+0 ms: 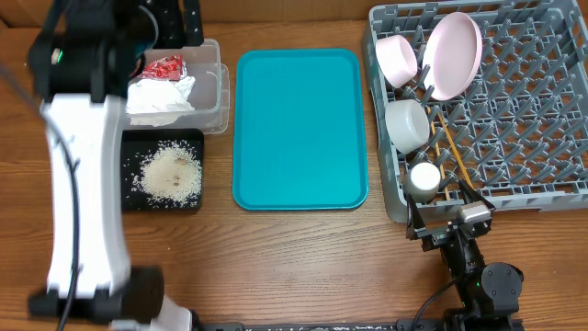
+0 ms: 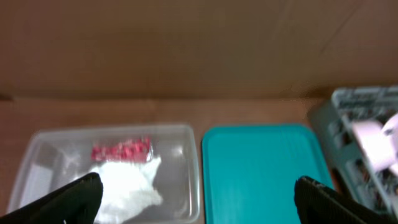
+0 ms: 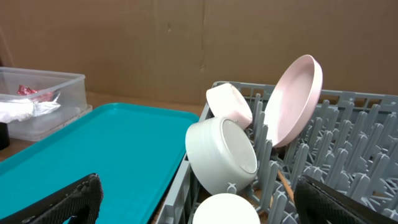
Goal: Sort waste into correct bins and load items into the dishwasher
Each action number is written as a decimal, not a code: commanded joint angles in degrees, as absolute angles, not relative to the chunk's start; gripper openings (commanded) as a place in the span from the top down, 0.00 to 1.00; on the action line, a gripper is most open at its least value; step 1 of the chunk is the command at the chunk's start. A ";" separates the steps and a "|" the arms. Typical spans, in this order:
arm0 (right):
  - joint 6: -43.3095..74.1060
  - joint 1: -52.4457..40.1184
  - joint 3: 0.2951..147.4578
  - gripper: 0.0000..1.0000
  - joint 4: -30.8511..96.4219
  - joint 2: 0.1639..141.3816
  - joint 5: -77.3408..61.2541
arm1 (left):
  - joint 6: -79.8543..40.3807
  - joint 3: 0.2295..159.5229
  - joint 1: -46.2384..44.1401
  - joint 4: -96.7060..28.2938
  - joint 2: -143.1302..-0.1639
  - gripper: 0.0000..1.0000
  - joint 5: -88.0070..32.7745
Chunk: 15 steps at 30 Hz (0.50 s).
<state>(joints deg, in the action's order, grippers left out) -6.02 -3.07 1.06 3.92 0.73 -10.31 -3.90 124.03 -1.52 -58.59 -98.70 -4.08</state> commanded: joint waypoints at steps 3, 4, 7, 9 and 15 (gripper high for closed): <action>-5.58 -2.92 0.45 0.00 3.57 0.16 -10.76 | -1.67 104.01 -1.93 -43.44 -84.97 0.00 -5.39; -5.58 -2.92 0.45 0.00 3.57 0.16 -10.76 | -1.69 99.77 -1.93 -39.81 -82.61 0.00 -6.02; -5.61 -2.92 0.45 0.00 3.57 0.16 -10.76 | -1.69 87.99 -1.93 -31.97 -75.66 0.00 -6.22; -5.58 -2.92 0.45 0.00 3.57 0.16 -10.76 | -1.67 81.10 -1.93 -28.69 -71.31 0.00 -6.17; -5.58 -2.92 0.45 0.00 3.57 0.16 -10.76 | -1.67 57.12 -1.87 -17.28 -54.54 0.00 -5.39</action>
<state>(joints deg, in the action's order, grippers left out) -6.00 -3.09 1.06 3.88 0.73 -10.28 -2.76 66.48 -1.52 -21.23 -63.40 -5.34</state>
